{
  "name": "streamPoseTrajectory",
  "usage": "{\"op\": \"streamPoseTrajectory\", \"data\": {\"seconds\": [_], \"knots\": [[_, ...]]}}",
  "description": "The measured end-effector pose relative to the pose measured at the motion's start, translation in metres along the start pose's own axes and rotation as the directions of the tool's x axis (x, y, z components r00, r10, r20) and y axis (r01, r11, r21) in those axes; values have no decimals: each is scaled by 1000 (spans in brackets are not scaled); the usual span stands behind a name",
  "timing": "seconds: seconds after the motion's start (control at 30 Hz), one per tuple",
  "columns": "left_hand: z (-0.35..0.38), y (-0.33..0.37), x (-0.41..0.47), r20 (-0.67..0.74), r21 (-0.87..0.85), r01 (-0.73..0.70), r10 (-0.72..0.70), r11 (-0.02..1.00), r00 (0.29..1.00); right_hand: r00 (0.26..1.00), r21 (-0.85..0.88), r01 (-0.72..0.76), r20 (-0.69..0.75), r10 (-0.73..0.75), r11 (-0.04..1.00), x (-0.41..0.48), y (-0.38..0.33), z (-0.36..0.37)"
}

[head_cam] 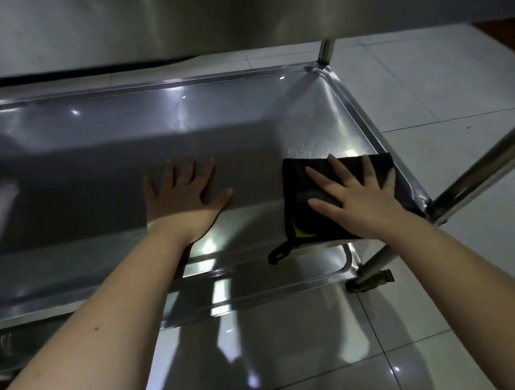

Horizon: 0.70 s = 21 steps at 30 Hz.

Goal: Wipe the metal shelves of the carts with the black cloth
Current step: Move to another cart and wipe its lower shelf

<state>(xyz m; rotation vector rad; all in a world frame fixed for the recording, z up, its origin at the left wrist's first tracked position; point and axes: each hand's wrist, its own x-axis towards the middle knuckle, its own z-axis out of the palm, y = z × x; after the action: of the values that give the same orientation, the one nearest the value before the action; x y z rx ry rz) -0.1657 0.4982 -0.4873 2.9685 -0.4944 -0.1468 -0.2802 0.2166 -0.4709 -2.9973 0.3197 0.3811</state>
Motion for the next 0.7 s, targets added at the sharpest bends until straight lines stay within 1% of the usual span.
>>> {"op": "streamPoseTrajectory", "data": {"seconds": [0.17,0.27,0.4,0.5,0.7], "knots": [[1,1,6,-1,18,1,-1,1000,1000,998,-57,26,-64,-30,998,68,4,-15],[1,4,9,1,31,9,-9,999,1000,992,-36,48,-113,-52,998,122,5,-29],[0,2,16,-9,11,31,-31,999,999,994,-14,30,-101,-32,999,156,1,-39],[-1,3,16,8,6,44,-44,999,999,994,-17,43,-96,-44,999,136,1,-35],[-4,5,17,10,-5,44,-43,999,999,997,-16,68,-20,-68,998,38,33,-15]]}}
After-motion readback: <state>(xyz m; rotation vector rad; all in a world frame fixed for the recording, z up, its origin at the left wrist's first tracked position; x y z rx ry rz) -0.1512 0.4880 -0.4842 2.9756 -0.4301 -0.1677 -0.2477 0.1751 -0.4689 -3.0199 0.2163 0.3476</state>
